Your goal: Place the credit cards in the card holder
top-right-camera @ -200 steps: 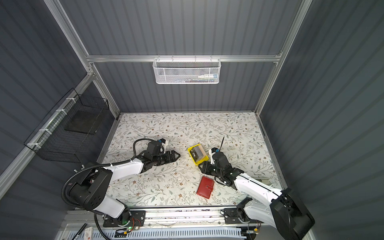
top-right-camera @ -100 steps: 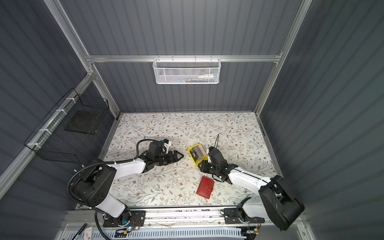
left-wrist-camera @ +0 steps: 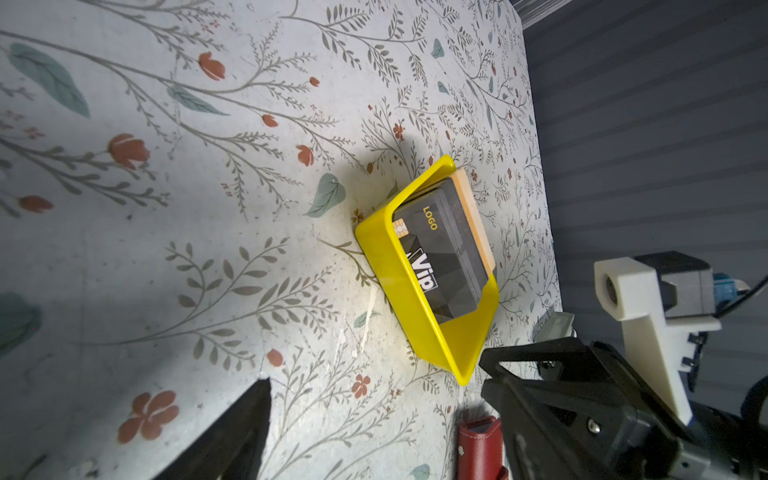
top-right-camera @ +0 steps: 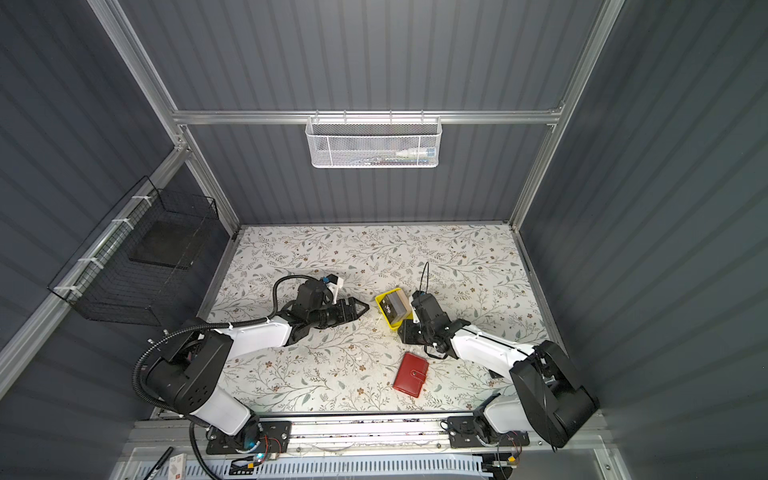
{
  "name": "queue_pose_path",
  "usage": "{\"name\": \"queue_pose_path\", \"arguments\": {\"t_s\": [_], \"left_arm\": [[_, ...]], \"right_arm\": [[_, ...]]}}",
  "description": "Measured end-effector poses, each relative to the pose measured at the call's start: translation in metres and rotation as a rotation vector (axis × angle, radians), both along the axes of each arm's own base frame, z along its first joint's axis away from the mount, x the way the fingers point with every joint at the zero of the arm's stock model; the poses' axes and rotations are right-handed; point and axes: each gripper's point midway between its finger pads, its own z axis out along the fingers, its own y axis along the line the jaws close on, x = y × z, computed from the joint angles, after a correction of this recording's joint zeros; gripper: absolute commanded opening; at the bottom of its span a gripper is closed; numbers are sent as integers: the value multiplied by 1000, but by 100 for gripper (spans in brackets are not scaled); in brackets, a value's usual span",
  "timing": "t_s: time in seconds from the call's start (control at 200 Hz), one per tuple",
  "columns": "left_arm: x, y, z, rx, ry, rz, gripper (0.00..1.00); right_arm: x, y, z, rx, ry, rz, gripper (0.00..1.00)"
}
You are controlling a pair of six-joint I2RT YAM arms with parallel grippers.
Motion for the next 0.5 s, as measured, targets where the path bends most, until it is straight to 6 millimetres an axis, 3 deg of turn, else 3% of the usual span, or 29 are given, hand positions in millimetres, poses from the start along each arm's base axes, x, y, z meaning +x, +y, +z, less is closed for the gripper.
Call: {"name": "queue_pose_path", "arguments": {"t_s": [0.26, 0.5], "left_arm": [[-3, 6, 1, 8, -9, 15, 87], [-1, 13, 26, -5, -81, 51, 91]], "right_arm": [[-7, -11, -10, -70, 26, 15, 40], [2, -8, -18, -117, 40, 26, 39]]}}
